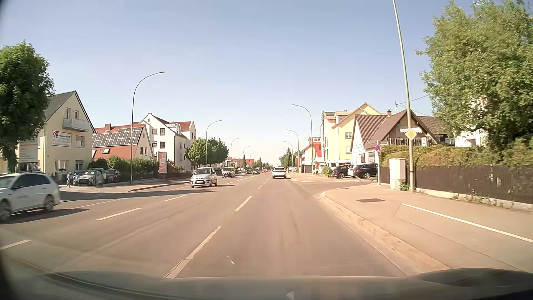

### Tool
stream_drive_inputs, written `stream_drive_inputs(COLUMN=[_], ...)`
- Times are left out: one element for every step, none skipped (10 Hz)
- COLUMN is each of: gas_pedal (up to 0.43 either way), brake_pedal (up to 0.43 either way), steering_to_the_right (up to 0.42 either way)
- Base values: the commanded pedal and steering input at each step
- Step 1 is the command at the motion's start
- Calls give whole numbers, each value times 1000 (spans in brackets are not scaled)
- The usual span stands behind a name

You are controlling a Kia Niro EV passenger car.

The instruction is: Follow the waypoints while adhering to traffic rules and regulations

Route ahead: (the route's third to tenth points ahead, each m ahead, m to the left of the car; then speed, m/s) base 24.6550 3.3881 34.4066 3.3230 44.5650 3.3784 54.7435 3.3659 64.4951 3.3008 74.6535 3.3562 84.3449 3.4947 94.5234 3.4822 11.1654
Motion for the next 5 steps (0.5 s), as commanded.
stream_drive_inputs(gas_pedal=[118,118,118,118,118], brake_pedal=[0,0,0,0,0], steering_to_the_right=[-2,-2,-2,-3,-5])
